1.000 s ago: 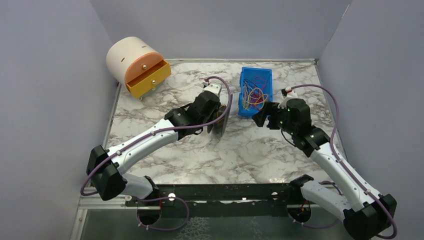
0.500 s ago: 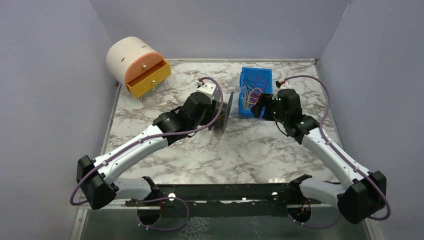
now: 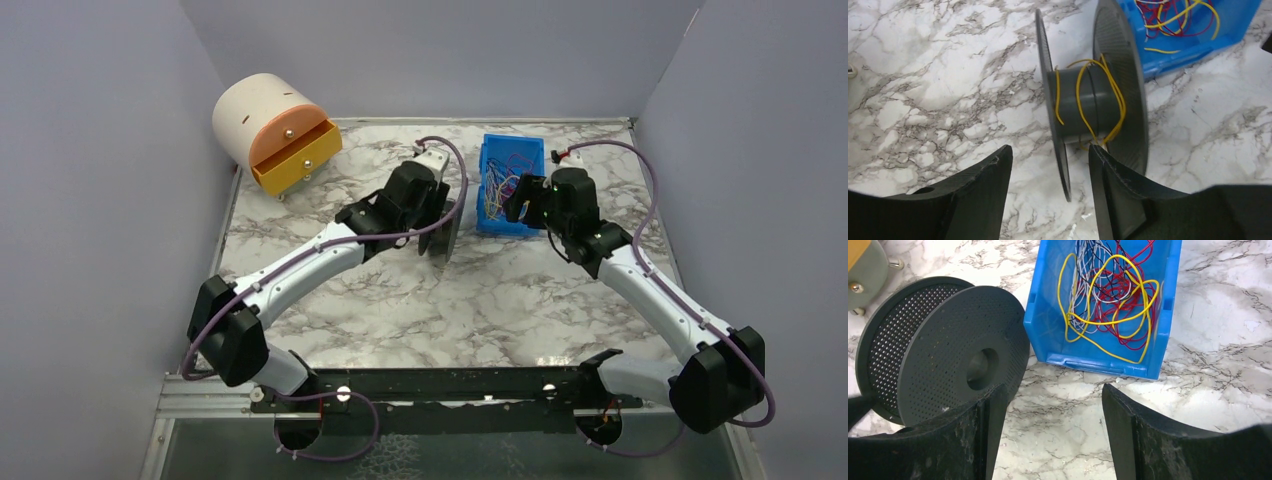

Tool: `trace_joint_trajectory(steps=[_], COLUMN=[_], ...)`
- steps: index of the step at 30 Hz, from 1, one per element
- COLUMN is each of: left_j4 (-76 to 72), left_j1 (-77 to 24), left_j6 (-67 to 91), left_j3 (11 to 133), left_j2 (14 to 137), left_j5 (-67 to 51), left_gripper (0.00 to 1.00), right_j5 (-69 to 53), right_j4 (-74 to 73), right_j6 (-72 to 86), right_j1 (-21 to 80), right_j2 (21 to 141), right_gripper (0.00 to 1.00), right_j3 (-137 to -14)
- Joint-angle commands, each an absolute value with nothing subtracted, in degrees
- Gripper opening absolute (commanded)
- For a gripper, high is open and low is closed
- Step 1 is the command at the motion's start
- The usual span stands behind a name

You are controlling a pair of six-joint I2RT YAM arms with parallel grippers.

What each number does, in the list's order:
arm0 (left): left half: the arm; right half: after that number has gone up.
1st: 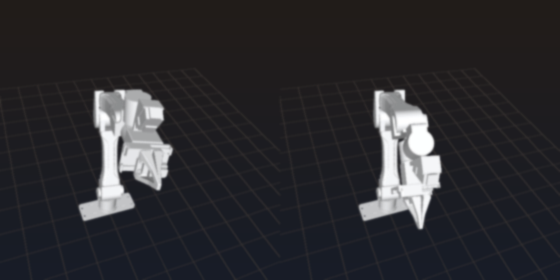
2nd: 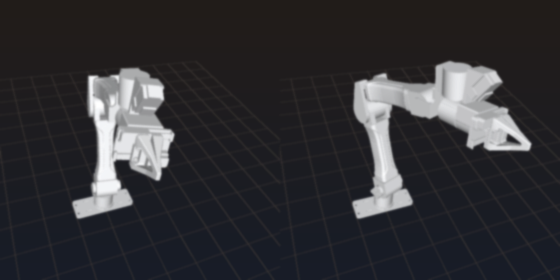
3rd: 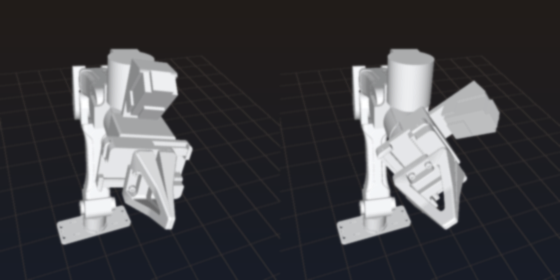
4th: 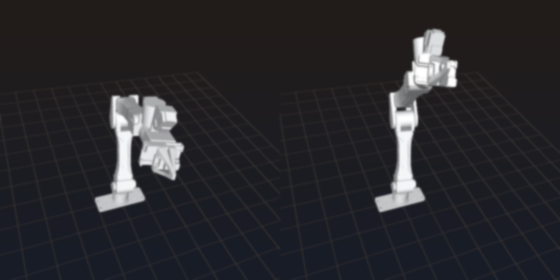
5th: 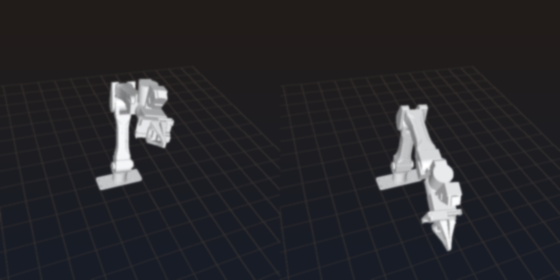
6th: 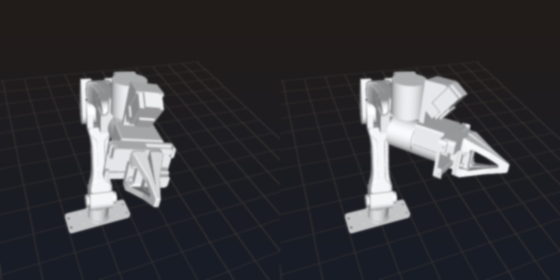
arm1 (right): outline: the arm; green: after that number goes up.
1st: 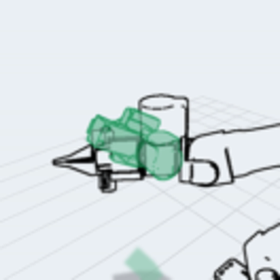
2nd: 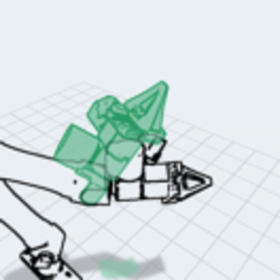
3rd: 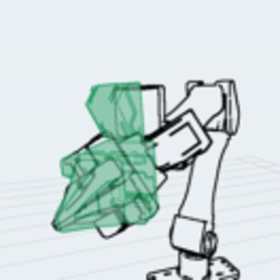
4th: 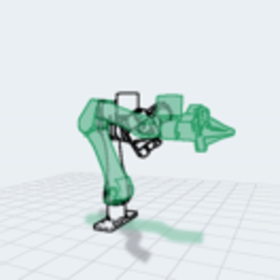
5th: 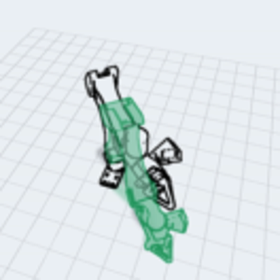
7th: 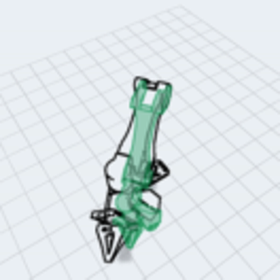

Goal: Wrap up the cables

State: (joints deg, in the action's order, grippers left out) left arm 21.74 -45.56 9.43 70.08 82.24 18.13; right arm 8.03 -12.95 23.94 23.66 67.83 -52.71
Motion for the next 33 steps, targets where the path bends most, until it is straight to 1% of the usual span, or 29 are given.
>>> trace_joint_trajectory(steps=[1,6,11,16,30,33], left_j4=[17.5,16.3,16.3,16.3,16.2,16.2], left_j1=[-39.6,-37.4,-37.3,-37.3,-37.3,-37.3], left_j6=[8.8,7.8,7.5,7.1,6.6,6.8], left_j3=[73.9,75.3,76.1,75.4,74.6,74.3], left_j2=[85.6,88.2,89.8,89.5,89.2,88.8], left_j5=[9.6,6.7,5.0,5.3,4.7,4.7], left_gripper=[0.56,0.44,0.36,0.31,0.30,0.37], right_j5=[8.1,6.8,7.0,6.0,5.2,5.6], right_j4=[-10.8,-10.4,-9.8,-9.1,-9.2,-9.3], right_j6=[23.5,23.5,23.1,23.1,23.8,23.8], right_j1=[23.9,23.9,23.9,23.9,23.9,23.9], right_j2=[68.1,66.5,66.1,67.5,68.2,68.2], right_gripper=[0.73,0.73,0.73,0.73,0.72,0.73], right_j3=[-53.0,-51.1,-49.9,-50.3,-50.4,-50.7])
